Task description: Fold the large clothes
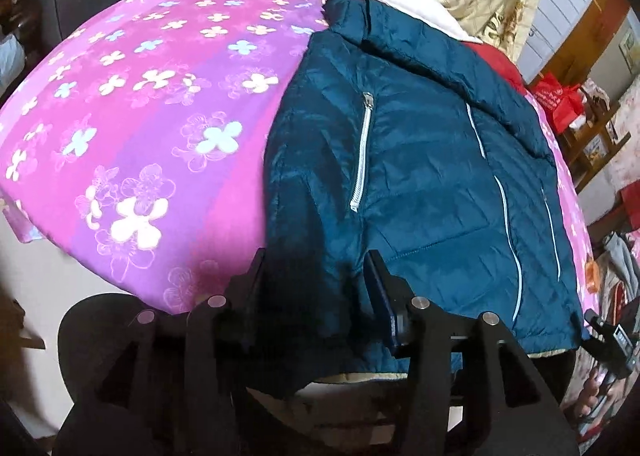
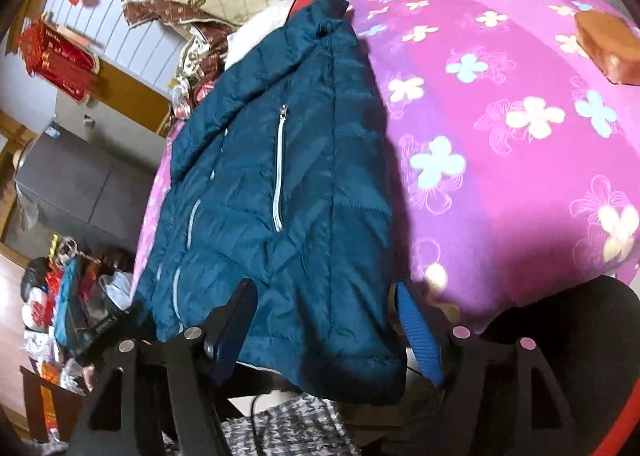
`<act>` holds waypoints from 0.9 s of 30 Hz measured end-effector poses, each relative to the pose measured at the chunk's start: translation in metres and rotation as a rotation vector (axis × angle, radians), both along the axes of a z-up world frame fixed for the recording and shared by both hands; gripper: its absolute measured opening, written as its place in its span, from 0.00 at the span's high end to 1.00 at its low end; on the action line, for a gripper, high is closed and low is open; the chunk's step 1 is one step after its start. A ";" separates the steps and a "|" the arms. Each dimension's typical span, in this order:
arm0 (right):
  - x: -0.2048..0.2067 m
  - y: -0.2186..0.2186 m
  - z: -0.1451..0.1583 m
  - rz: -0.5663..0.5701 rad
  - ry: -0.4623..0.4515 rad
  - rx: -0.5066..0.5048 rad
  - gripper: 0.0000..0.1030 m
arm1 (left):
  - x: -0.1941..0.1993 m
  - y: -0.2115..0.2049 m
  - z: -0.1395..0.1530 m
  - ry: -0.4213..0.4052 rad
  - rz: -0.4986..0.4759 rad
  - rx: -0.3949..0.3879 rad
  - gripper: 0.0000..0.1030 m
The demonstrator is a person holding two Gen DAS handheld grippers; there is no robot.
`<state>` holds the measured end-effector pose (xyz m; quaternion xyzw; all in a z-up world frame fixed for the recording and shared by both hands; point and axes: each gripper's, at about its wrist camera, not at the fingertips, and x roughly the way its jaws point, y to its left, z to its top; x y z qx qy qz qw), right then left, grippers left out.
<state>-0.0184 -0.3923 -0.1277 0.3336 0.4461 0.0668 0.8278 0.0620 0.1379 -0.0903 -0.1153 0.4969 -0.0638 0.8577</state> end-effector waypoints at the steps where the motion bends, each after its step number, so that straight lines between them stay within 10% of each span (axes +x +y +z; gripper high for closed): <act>1: 0.000 0.002 0.001 0.001 0.004 -0.019 0.33 | -0.001 0.001 0.002 -0.008 0.005 0.009 0.55; 11: -0.023 -0.025 0.042 -0.142 -0.083 -0.152 0.33 | -0.020 0.036 0.048 -0.140 0.174 0.057 0.55; 27: -0.002 0.028 0.206 -0.040 -0.473 -0.245 0.25 | -0.038 -0.007 0.161 -0.405 0.039 0.211 0.45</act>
